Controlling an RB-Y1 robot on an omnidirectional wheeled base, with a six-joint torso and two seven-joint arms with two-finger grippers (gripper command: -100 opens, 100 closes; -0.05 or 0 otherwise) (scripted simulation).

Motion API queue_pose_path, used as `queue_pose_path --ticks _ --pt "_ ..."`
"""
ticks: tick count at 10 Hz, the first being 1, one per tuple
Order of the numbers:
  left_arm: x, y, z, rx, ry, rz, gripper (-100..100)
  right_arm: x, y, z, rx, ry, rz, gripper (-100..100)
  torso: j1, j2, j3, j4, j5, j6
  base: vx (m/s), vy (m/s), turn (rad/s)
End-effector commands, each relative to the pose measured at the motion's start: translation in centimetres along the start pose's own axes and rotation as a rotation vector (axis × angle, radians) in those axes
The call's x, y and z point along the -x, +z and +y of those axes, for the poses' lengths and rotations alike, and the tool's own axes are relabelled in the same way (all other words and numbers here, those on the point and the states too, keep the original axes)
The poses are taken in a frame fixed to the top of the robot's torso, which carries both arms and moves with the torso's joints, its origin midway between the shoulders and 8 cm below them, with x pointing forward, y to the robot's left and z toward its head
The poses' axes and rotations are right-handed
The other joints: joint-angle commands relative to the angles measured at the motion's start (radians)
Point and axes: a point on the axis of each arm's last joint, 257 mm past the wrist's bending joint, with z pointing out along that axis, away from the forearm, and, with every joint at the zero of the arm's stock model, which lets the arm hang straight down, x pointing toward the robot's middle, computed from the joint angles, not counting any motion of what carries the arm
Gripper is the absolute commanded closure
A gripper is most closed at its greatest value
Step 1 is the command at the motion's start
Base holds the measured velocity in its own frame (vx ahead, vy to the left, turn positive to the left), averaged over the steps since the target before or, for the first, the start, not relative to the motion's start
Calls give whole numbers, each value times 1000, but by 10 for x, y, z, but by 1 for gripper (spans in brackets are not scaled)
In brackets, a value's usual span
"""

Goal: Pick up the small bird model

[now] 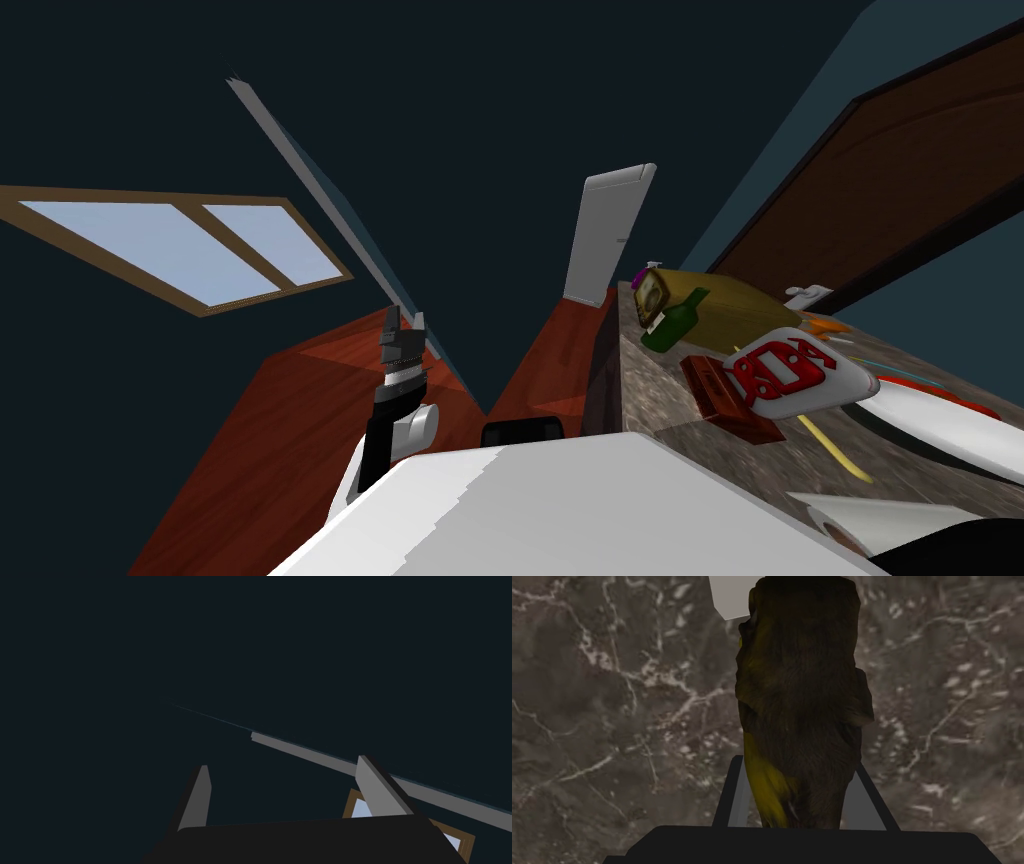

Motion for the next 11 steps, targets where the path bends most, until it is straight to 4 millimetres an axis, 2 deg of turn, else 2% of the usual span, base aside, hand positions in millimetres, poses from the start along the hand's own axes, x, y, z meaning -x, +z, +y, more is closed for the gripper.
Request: queue_pose_path --ticks 1,3,4,5,7,8,9,10,11 --pt "0 0 0 0 0 0 0 10 2 1 4 -3 -19 100 0 0 0 0 0 0 -22 -10 2" --pt "0 0 0 0 0 0 0 2 -7 4 5 18 6 100 0 -1 0 0 -1 0 -21 -6 32" --pt "0 0 0 0 0 0 0 14 -2 9 18 11 -20 100 0 -1 0 0 -1 0 -18 -7 4" --pt "0 0 0 0 0 0 0 5 -8 9 13 33 2 100 0 -1 -1 0 -1 0 -16 -3 21" --pt "0 0 0 0 0 0 0 17 -4 15 29 22 -20 100 1 -1 -1 0 -1 1 -6 -2 3" --pt "0 0 0 0 0 0 0 10 -9 18 30 43 -2 100 1 -2 -1 -1 -1 0 -8 1 24" --pt "0 0 0 0 0 0 0 19 -5 23 43 36 -18 100 1 -2 -1 -1 0 1 -12 -4 10" --pt "0 0 0 0 0 0 0 15 -6 20 36 36 -13 100 1 -2 -1 -1 -1 0 0 0 0" --pt "0 0 0 0 0 0 0 16 -5 21 38 37 -14 0 1 -2 -1 -1 0 0 0 0 0"
